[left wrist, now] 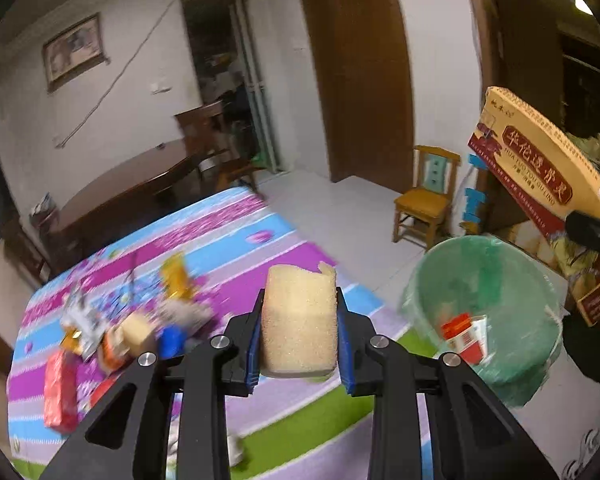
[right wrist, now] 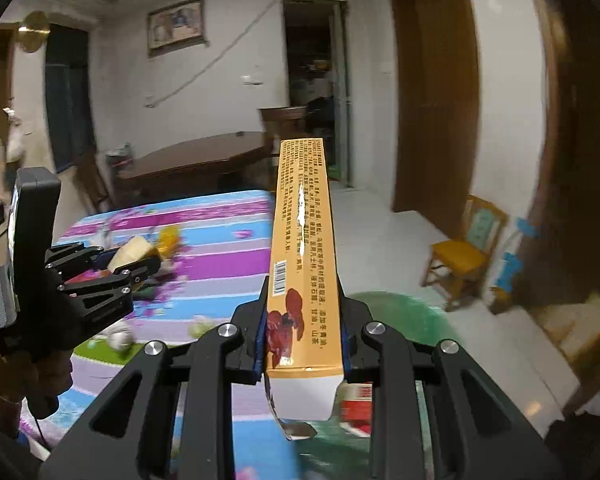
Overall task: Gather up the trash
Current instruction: 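Carry the orange box and sponge over the green bin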
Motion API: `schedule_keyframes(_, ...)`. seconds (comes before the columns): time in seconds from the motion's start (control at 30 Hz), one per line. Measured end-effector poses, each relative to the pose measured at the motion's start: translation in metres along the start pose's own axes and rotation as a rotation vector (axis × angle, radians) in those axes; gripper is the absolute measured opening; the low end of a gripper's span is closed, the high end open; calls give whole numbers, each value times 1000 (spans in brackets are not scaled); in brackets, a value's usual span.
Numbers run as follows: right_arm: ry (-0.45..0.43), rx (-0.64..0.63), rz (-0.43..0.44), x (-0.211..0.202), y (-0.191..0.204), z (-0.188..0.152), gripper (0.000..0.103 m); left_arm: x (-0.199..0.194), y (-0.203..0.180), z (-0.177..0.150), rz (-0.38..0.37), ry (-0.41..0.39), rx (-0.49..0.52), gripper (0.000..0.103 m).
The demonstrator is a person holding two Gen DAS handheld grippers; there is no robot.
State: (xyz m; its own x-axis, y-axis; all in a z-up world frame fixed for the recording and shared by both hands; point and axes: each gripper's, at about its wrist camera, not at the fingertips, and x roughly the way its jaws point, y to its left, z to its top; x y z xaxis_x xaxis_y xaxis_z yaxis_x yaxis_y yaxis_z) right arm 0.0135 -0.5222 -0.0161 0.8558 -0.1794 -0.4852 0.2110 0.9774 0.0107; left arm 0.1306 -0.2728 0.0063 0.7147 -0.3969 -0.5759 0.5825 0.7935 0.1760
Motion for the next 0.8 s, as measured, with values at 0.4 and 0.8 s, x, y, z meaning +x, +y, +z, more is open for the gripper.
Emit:
schedule_keyframes(0.4,112,63,-172,4,-81,2,25,48,-118,59,-160,26,137,31)
schedule_keyframes(0.8,207,102,-185,15,-97,-17,25,87,-174,57,-238,110,205,31)
